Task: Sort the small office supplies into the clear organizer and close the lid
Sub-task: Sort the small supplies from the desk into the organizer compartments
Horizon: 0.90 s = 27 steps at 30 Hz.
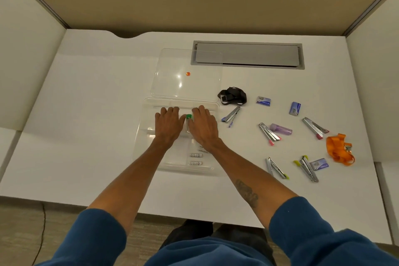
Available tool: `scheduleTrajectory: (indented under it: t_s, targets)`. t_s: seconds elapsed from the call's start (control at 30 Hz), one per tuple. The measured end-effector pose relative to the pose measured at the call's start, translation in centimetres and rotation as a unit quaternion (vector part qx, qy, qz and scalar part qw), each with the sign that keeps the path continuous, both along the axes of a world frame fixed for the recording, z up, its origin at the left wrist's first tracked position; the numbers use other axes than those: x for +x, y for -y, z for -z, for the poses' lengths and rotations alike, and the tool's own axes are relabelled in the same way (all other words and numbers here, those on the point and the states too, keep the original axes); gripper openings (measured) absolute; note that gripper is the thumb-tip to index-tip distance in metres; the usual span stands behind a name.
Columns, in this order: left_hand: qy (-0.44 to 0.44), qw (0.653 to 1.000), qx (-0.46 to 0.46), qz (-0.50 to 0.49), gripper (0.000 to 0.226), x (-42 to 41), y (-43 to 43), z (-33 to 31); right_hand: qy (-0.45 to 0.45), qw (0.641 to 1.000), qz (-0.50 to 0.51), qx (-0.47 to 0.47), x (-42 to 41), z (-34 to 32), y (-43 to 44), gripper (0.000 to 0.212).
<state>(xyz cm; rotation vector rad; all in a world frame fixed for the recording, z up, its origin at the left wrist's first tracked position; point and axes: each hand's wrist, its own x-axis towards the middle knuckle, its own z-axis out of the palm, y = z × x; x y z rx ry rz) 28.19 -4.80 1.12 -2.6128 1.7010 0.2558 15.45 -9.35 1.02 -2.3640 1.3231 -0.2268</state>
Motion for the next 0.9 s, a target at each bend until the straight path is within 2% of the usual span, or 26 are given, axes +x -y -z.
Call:
scheduleTrajectory:
  t_s: [0.17,0.33,0.5,0.7,0.9]
  targets:
    - [-0.036,0.996,-0.073,0.039,0.036,-3.3,1.6,-0.9,0.075,0.990,0.118,-0.007,-5.9,0.0,1.5,0.025]
    - [-0.070,0.988,-0.092,0.099,0.031,-8.4,3.5,-1.6,0.021,0.980,0.196,-0.008,-14.0,0.6,4.0,0.027]
    - [-0.104,0.984,-0.056,0.134,0.027,-13.3,4.7,-1.0,0.002,0.981,0.193,-0.005,-21.6,0.8,5.3,0.035]
    - [-0.135,0.979,-0.004,0.152,0.028,-17.3,4.7,0.2,0.001,0.989,0.116,0.087,-27.2,1.1,6.1,0.057]
    - [-0.135,0.980,0.022,0.143,0.028,-18.7,3.9,0.7,-0.028,0.991,0.095,0.094,-28.6,1.6,6.6,0.056]
